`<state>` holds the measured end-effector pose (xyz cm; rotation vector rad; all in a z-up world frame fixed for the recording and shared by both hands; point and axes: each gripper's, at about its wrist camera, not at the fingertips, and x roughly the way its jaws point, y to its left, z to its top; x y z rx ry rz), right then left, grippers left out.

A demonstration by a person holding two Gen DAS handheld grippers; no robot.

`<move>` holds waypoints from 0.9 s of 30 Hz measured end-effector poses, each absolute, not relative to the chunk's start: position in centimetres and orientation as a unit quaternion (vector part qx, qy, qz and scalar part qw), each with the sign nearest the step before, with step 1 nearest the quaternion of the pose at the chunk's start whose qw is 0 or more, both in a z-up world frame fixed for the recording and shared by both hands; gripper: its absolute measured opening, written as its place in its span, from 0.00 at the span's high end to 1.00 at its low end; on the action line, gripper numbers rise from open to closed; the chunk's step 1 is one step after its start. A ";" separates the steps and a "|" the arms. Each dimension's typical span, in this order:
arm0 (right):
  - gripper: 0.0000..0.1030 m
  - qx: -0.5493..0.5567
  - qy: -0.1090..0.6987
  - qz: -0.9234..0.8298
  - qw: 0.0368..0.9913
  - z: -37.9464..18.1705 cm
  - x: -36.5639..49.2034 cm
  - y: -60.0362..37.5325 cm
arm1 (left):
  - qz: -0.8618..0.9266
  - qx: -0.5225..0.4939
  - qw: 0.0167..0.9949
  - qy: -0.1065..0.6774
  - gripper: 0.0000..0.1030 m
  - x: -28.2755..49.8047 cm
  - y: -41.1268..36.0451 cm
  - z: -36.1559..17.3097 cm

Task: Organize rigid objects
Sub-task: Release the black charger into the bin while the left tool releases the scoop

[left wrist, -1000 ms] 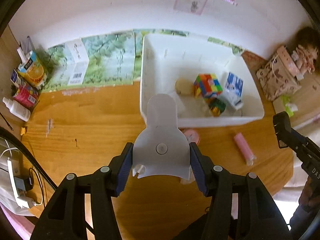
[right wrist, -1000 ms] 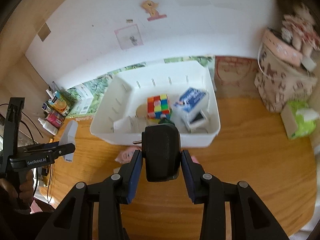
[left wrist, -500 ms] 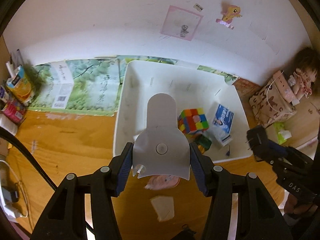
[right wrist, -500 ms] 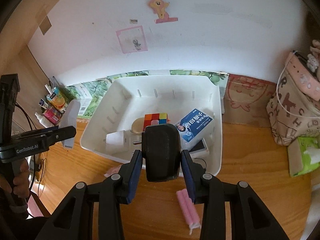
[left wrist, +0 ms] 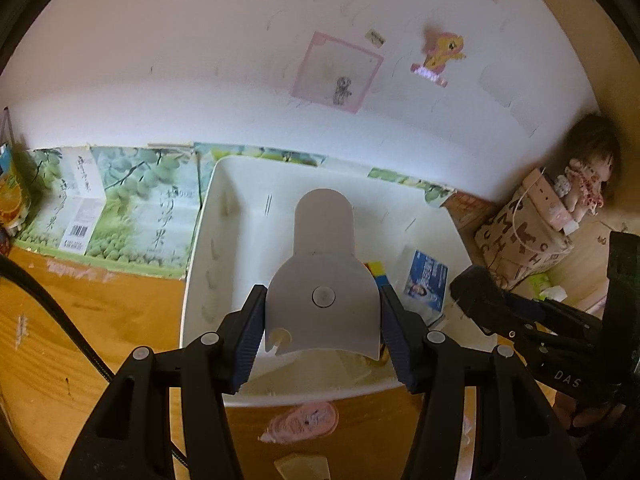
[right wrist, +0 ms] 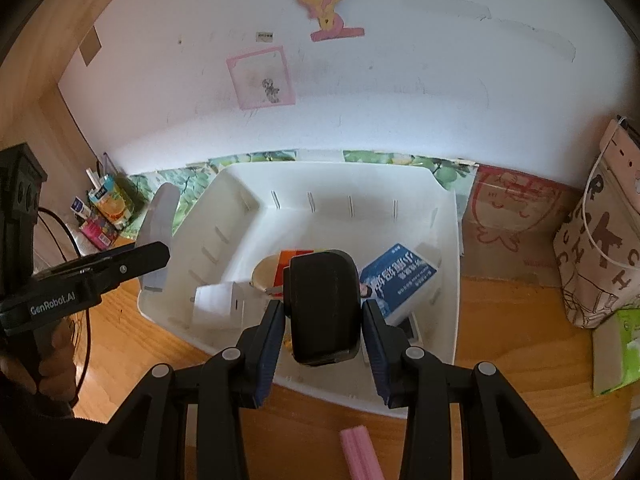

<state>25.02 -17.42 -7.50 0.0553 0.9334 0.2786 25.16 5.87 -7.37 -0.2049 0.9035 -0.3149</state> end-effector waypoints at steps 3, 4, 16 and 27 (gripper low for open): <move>0.61 0.033 0.438 0.132 0.889 -7.5 25.1 -17.5 | -0.151 -0.102 0.887 0.424 0.43 25.3 6.0 -7.3; 0.61 0.034 0.436 0.131 0.890 -7.5 25.2 -17.6 | -0.150 -0.103 0.888 0.422 0.41 25.4 6.0 -7.3; 0.53 0.053 0.407 0.124 0.903 -6.5 24.7 -18.2 | -0.144 -0.113 0.902 0.390 0.21 24.1 6.6 -5.6; 0.37 0.058 0.357 0.127 0.923 -3.3 21.5 -18.3 | -0.135 -0.110 0.922 0.347 0.20 20.4 7.2 -2.2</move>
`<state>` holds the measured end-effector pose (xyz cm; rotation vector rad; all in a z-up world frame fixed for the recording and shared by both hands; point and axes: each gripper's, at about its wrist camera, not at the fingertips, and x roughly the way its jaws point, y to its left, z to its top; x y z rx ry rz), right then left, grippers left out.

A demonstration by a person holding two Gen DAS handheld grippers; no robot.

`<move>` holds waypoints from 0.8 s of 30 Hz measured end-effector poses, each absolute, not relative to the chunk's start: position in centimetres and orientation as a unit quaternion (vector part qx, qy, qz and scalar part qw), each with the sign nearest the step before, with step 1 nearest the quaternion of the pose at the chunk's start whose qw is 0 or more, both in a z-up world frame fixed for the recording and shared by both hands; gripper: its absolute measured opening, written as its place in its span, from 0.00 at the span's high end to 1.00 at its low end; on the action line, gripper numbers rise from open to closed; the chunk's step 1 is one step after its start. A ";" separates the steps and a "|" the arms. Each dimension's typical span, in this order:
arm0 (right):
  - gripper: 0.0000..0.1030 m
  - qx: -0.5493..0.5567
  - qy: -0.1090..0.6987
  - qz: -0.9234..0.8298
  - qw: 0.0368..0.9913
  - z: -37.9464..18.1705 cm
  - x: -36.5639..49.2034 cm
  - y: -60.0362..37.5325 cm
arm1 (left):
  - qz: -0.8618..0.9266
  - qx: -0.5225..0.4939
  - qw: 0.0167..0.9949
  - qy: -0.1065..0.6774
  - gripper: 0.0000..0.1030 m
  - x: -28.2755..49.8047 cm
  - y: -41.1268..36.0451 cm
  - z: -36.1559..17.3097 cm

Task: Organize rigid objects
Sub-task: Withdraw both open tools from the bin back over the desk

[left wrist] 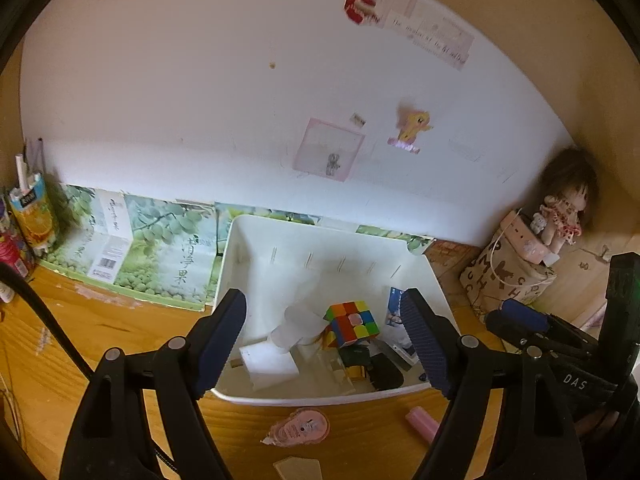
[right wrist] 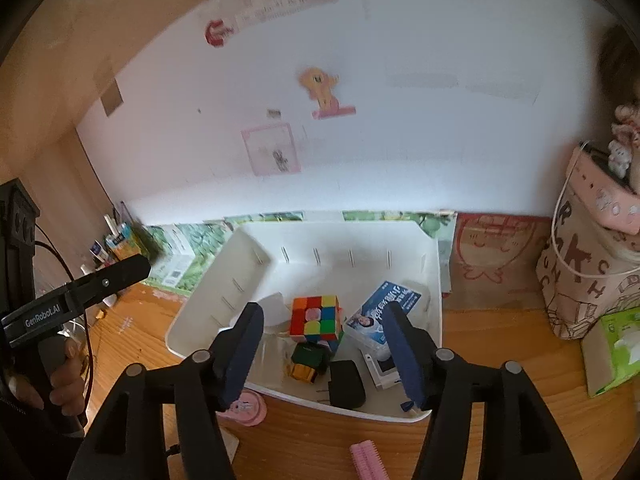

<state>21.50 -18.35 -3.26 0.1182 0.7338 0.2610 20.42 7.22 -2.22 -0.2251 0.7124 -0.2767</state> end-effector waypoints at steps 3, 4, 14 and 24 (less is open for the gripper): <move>0.34 0.060 0.341 0.127 0.930 -2.2 20.4 -18.4 | -0.133 -0.108 0.925 0.338 0.20 19.3 7.5 -1.5; 0.33 0.061 0.337 0.127 0.931 -2.0 20.1 -18.4 | -0.132 -0.108 0.926 0.336 0.20 19.0 7.6 -1.3; 0.24 0.081 0.288 0.111 0.948 0.1 16.7 -19.4 | -0.116 -0.117 0.927 0.337 0.20 16.5 8.5 -1.0; 0.24 0.088 0.289 0.089 0.949 -1.8 13.8 -20.1 | -0.086 -0.112 0.916 0.376 0.20 15.1 8.6 -3.3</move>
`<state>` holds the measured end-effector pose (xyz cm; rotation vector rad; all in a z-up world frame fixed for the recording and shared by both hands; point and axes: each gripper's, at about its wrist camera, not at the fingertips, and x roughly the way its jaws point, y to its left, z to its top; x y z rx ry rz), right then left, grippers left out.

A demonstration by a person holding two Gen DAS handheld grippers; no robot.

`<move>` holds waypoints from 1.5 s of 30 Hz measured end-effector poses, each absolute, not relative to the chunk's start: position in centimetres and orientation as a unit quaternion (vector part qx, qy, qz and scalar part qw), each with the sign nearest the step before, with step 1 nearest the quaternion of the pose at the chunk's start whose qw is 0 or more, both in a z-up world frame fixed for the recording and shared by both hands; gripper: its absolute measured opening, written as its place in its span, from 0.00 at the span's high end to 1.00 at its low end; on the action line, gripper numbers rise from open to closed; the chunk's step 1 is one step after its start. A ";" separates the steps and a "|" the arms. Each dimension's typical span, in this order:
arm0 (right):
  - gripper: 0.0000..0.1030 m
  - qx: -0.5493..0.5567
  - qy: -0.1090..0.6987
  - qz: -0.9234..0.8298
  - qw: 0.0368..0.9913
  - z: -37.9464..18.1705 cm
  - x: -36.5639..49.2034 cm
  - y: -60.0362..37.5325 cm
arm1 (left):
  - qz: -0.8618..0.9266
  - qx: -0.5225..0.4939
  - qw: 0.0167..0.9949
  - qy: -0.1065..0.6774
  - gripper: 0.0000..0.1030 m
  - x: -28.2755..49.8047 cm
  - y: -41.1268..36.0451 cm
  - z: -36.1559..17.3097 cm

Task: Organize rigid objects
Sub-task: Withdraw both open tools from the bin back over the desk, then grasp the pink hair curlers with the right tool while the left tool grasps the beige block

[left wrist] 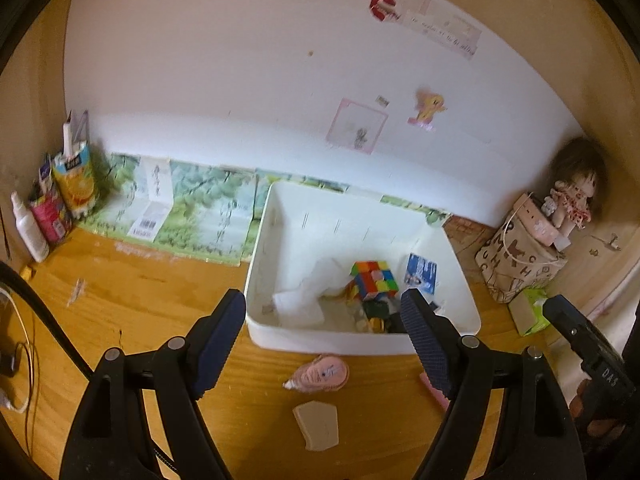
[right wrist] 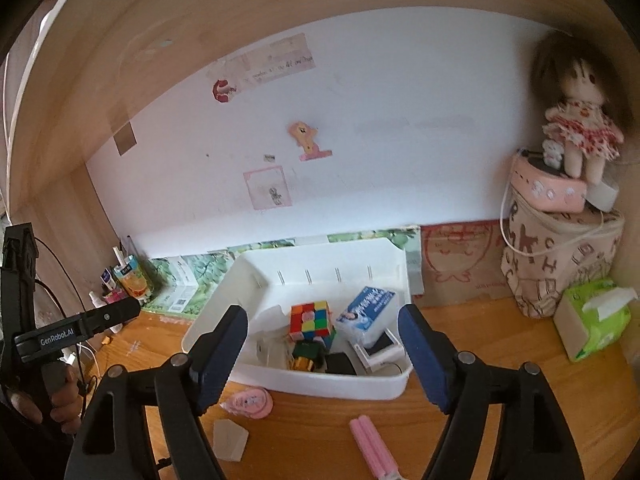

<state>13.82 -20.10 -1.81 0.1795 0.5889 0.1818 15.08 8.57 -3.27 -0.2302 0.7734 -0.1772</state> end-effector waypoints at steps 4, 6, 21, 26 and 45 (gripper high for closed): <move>0.24 0.086 0.298 0.081 0.947 -3.1 12.9 -20.4 | -0.077 -0.114 0.906 0.400 0.20 14.8 8.4 -4.4; 0.24 0.081 0.307 0.080 0.945 -3.8 12.5 -20.4 | -0.071 -0.113 0.899 0.417 0.20 14.7 8.3 -5.1; 0.24 0.038 0.385 0.114 0.915 -9.3 11.0 -19.9 | -0.016 -0.128 0.849 0.513 0.20 13.1 7.5 -10.6; 0.24 0.013 0.417 0.134 0.899 -11.0 11.2 -19.7 | 0.000 -0.144 0.827 0.543 0.20 13.7 6.9 -12.5; 0.24 -0.047 0.546 0.165 0.820 -17.7 14.7 -20.8 | 0.059 -0.166 0.743 0.646 0.20 15.8 3.8 -19.8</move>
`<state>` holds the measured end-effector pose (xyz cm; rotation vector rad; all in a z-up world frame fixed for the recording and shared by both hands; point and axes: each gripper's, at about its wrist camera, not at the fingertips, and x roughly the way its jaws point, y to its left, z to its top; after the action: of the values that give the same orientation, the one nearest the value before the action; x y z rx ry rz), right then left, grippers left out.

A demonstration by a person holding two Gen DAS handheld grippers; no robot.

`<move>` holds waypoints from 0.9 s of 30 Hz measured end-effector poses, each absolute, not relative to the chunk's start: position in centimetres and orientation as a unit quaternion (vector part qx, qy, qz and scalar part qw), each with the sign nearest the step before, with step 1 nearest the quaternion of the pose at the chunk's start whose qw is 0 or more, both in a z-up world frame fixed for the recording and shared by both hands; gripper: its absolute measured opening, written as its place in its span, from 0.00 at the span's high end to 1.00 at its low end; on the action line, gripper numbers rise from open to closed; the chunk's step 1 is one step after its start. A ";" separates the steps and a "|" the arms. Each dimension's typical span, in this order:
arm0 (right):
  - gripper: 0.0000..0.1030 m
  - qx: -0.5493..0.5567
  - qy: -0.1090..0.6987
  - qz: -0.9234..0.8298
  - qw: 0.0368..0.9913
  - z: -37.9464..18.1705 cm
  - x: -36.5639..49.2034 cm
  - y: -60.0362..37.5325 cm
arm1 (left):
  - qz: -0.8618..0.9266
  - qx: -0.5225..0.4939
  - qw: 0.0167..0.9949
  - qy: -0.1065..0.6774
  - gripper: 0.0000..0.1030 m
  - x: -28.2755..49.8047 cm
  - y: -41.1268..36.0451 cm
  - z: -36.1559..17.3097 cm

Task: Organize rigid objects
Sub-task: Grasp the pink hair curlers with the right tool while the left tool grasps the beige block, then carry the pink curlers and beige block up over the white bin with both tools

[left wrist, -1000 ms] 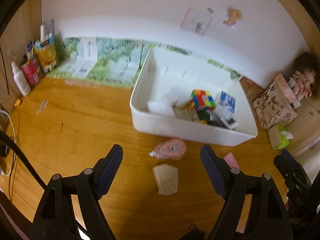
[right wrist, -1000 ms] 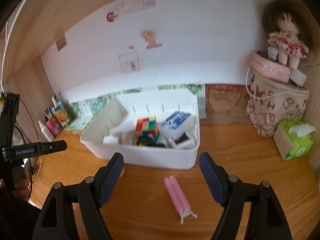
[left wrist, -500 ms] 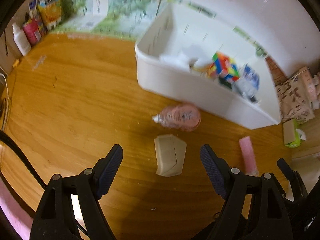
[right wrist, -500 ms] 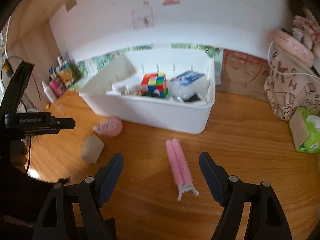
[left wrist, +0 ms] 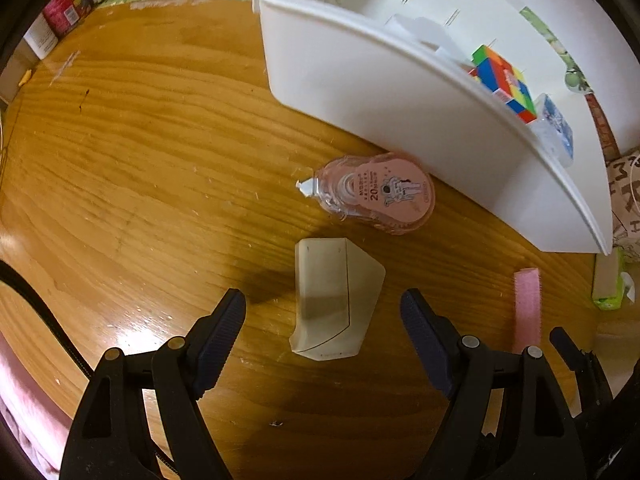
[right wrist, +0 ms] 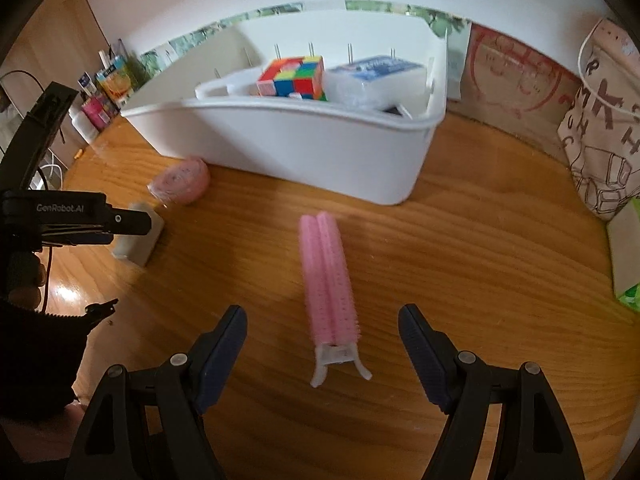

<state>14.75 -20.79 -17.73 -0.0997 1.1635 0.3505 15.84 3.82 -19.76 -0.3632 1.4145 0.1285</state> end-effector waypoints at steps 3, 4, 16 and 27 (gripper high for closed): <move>0.27 -0.051 0.554 0.169 0.814 -18.3 15.0 -20.9 | 0.067 -0.168 0.740 0.648 0.21 15.7 3.4 -20.2; 0.29 -0.052 0.556 0.173 0.811 -18.4 15.0 -20.9 | 0.068 -0.169 0.739 0.649 0.21 15.7 3.3 -20.3; 0.56 -0.067 0.569 0.212 0.792 -19.4 15.3 -20.5 | 0.087 -0.162 0.740 0.647 0.41 16.1 2.2 -20.2; 0.73 -0.062 0.577 0.225 0.783 -19.2 14.9 -20.6 | 0.075 -0.180 0.737 0.647 0.54 16.2 2.9 -19.4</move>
<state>14.88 -20.57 -19.24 -0.1345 1.2454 0.4862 16.18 2.90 -19.41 -0.3948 1.4217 0.1656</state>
